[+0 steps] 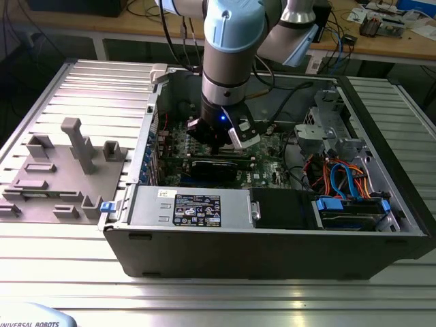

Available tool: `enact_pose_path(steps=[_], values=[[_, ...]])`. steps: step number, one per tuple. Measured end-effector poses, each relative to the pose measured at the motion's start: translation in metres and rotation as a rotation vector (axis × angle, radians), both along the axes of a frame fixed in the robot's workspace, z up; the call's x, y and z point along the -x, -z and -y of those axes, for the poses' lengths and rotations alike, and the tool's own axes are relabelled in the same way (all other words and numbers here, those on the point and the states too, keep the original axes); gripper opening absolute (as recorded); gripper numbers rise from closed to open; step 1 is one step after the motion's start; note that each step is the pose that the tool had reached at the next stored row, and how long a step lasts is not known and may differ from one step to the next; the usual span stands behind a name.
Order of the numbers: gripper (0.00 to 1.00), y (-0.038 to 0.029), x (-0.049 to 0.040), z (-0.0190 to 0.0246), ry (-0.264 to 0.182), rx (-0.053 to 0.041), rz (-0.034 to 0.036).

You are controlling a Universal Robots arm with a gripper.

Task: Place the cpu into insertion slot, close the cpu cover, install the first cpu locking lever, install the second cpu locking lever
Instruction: 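Install the second cpu locking lever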

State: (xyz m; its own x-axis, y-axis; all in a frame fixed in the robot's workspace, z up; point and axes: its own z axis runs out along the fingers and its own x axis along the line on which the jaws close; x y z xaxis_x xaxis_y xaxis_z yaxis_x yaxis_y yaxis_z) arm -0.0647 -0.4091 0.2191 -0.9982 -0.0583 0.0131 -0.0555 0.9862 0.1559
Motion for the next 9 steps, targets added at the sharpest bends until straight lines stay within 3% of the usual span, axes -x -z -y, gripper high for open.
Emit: enact_pose_path(steps=[2, 3, 6, 9], values=[[0.11, 0.0006, -0.0001, 0.0005, 0.0, -0.003, 0.0], [0.11, 0.0011, 0.0, 0.0016, 0.0, -0.0088, 0.0001], [0.11, 0.003, 0.0041, 0.0076, 0.0, -0.0353, -0.0001], [0.11, 0.0043, 0.0068, 0.0102, 0.0, -0.0426, 0.0]])
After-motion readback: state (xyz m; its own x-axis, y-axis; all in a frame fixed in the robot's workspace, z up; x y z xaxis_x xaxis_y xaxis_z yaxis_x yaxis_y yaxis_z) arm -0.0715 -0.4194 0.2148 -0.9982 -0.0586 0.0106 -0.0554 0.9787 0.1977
